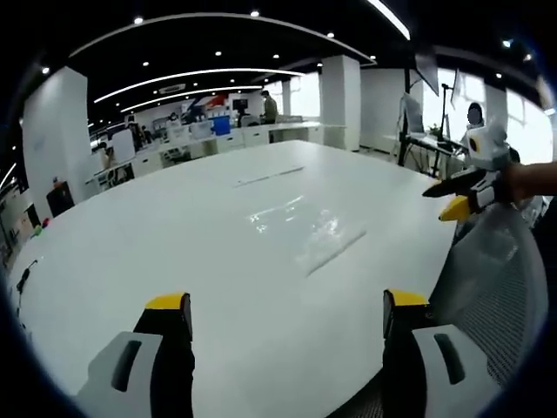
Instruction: Open the resealable bag by pulling the two sides of the seal apart until the entire bag opening is separated and visibly accessible.
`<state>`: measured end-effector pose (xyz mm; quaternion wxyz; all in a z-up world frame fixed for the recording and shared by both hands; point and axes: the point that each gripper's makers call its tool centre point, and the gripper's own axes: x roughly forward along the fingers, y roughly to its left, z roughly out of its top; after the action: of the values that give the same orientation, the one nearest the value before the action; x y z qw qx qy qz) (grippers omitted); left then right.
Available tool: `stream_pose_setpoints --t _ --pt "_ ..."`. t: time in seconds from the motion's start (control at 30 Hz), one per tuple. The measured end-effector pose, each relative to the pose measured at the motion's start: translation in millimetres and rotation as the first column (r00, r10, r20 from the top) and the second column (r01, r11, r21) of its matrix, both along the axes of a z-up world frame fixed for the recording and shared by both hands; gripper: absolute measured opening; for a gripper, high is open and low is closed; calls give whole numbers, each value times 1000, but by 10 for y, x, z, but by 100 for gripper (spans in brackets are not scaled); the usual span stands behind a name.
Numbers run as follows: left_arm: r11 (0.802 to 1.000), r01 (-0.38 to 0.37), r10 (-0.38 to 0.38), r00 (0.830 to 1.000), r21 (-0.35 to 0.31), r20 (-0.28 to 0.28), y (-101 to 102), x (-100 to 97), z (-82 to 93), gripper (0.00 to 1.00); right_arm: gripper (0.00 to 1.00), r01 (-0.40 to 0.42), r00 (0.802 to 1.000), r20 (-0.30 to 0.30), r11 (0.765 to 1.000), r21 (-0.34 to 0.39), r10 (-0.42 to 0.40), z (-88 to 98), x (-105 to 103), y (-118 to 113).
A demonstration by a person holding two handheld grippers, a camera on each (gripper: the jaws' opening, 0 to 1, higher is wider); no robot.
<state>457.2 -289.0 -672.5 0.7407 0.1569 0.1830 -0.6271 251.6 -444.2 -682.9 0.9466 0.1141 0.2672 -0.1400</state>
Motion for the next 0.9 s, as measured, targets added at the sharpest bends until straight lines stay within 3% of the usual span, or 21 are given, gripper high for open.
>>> stream_pose_setpoints --t 0.9 --pt "999 35 -35 999 -5 -12 4 -132 12 90 75 6 1000 11 1000 -6 -6 53 -11 27"
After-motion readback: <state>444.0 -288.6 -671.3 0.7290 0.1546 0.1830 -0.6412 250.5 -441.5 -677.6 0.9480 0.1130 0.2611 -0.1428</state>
